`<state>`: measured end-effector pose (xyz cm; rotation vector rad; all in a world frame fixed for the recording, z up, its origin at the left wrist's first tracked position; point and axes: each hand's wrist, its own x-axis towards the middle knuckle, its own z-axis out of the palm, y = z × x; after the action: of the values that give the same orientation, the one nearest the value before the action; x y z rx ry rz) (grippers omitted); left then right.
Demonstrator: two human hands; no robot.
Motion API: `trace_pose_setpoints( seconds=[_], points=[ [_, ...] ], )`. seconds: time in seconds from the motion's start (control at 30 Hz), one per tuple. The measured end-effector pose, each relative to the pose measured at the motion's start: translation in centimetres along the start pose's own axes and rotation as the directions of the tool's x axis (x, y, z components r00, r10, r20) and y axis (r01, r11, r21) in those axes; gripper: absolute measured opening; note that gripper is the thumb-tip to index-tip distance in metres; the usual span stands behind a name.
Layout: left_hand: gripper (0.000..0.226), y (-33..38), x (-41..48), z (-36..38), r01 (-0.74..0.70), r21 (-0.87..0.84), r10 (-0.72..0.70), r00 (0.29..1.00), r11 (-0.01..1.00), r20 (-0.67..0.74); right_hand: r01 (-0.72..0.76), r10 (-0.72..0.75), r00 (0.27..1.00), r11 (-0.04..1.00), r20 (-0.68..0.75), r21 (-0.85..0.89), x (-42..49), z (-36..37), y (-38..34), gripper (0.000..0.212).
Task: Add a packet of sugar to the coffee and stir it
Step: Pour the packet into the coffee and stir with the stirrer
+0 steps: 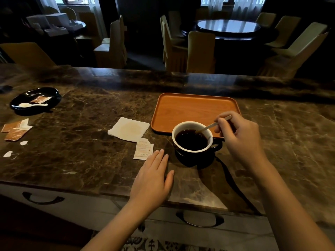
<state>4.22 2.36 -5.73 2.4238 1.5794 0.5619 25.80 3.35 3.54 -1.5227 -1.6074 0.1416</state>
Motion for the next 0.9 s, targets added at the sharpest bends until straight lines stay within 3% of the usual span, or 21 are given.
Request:
trace_pose_setpoints(
  seconds=[0.27, 0.4, 0.6, 0.9],
  points=[
    [0.054, -0.1, 0.0, 0.1, -0.005, -0.001, 0.005, 1.000, 1.000, -0.010, 0.079, -0.079, 0.997, 0.997, -0.007, -0.017, -0.3, -0.3, 0.1, 0.014],
    [0.051, 0.0, 0.0, 0.1, -0.003, -0.012, 0.003, 1.000, 1.000, -0.015, 0.040, -0.039, 0.999, 0.998, -0.022, 0.050, -0.7, -0.7, -0.2, 0.014],
    [0.052, 0.0, 0.0, 0.1, -0.008, -0.012, 0.007, 1.000, 1.000, -0.030, 0.010, -0.010, 1.000, 1.000, -0.025, -0.011, -0.9, -0.8, 0.1, 0.015],
    [0.052, -0.2, 0.1, 0.2, -0.004, -0.030, 0.003, 1.000, 1.000, -0.023, -0.050, 0.052, 0.998, 0.994, -0.025, 0.095, -1.2, -1.4, -0.2, 0.015]
  ],
)
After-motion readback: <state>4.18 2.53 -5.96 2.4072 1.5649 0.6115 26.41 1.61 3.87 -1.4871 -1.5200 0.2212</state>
